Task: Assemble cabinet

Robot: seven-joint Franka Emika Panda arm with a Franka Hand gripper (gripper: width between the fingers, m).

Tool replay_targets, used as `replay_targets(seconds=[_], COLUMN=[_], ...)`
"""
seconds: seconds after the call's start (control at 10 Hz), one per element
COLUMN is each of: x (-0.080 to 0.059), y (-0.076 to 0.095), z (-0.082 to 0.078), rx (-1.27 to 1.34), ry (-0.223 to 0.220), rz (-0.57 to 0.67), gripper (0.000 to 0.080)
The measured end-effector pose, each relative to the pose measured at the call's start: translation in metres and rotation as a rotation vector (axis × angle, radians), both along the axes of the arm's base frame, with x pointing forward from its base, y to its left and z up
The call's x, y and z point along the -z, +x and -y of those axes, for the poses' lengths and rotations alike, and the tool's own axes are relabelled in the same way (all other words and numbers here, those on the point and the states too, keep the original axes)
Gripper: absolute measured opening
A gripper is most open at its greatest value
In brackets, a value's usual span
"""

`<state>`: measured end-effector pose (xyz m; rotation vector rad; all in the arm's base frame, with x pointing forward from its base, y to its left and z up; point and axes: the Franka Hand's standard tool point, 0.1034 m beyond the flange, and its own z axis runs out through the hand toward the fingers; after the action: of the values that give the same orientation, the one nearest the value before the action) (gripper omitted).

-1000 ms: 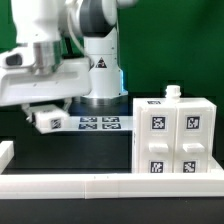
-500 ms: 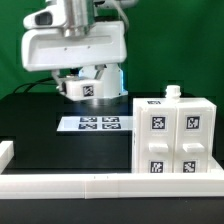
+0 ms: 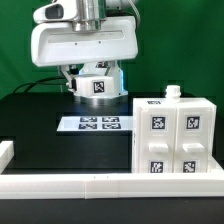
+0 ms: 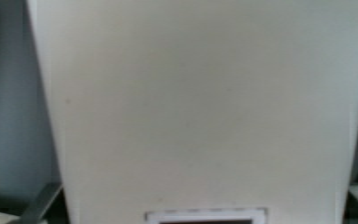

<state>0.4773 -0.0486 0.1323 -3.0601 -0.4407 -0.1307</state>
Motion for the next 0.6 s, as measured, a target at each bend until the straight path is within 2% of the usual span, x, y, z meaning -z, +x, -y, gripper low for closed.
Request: replay_targets(seconds=[0.1,0.3,0.5,0.6], x=[-0.001,-0.02,-0.031,-0.038], y=[0.001,0.022,0.039,0.054], z=[-0.002,-0.03,-0.056,-0.073], rx=[0.003,-0.01,0.023,0.032], ry=[0.001,0.011,0.022,0.019], rz=[0.0,0.002,-0.005,-0.013], gripper=[0.0547,0.0547,0.0547,0.0547])
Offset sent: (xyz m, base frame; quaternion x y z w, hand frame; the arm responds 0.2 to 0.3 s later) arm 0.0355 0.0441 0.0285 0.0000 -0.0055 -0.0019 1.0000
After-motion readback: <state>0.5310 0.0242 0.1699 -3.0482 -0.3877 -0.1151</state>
